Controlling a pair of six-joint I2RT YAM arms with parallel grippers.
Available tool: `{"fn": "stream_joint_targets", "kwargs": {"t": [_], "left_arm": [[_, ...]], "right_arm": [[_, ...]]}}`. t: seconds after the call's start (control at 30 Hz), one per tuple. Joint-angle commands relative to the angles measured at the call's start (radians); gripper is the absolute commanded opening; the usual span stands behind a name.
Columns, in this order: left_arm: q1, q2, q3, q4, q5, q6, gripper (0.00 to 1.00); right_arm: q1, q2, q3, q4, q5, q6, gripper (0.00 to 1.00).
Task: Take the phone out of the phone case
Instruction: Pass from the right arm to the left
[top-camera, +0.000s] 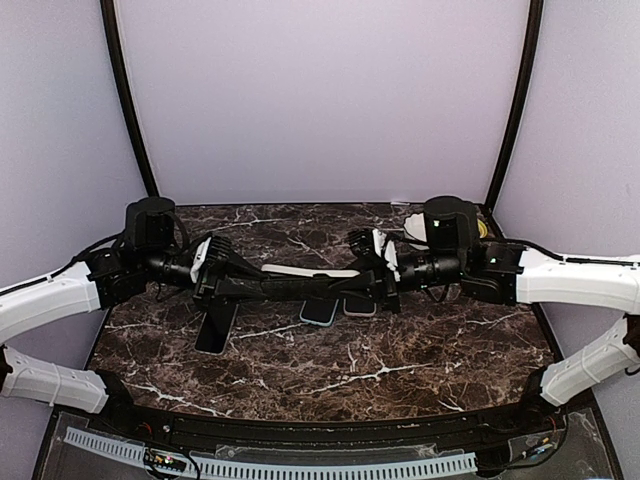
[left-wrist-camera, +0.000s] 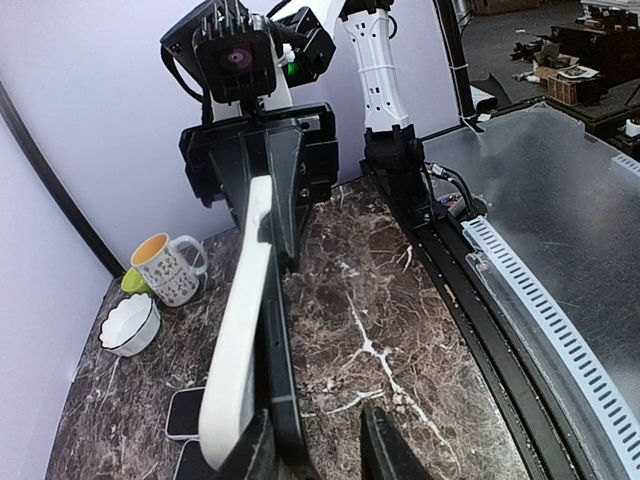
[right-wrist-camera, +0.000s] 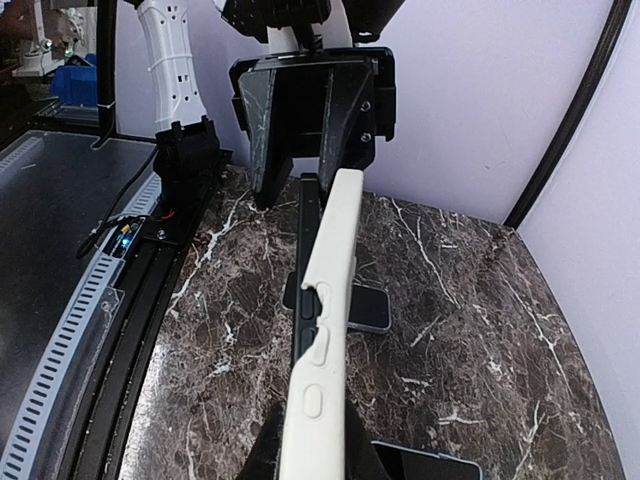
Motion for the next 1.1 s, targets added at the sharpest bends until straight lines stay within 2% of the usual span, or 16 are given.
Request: {"fn": "stream_joint_targets", "kwargs": {"t": [0.0,0.23,0.43,0.57,0.6,0.63,0.7,0.73,0.83,0.97,1.07], "left_arm": [[-0.018,0.013,0.011,0.008,-0.022,-0.006,0.32],[-0.031,0.013,0.007,0.016,-0.071,0.000,0.31],[-0.035,0.015,0.002,0.051,-0.099,-0.019,0.23],[-0.037,0.034,0.005,0.094,-0.162,-0.052,0.02],[-0.036,0.039,0.009,0.103,-0.184,-0.059,0.01],[-0.035,0.047,0.011,0.104,-0.191,-0.054,0.00],[-0.037,0.055,0.014,0.093,-0.216,-0.031,0.00],[-0.037,0.056,0.012,0.086,-0.241,-0.021,0.00],[-0.037,0.052,0.003,0.066,-0.294,0.045,0.00],[-0.037,0.038,-0.024,0.039,-0.343,0.150,0.00],[-0.036,0.024,-0.037,0.035,-0.380,0.191,0.00]], "right_arm": [[0.026,0.002,0.047,0.221,-0.073,0.056,0.00],[0.039,0.024,0.063,0.196,-0.088,0.052,0.00],[0.050,0.030,0.059,0.211,-0.088,0.067,0.00],[0.057,0.034,0.049,0.242,-0.088,0.091,0.00],[0.058,0.035,0.047,0.252,-0.080,0.105,0.00],[0.059,0.036,0.046,0.255,-0.068,0.119,0.08],[0.059,0.033,0.047,0.238,-0.024,0.141,0.46],[0.060,0.027,0.048,0.218,0.010,0.155,0.58],[0.059,-0.003,0.042,0.148,0.101,0.168,0.82],[0.063,-0.043,0.029,0.077,0.196,0.211,0.94],[0.072,-0.031,0.059,0.047,0.261,0.277,0.94]]}}
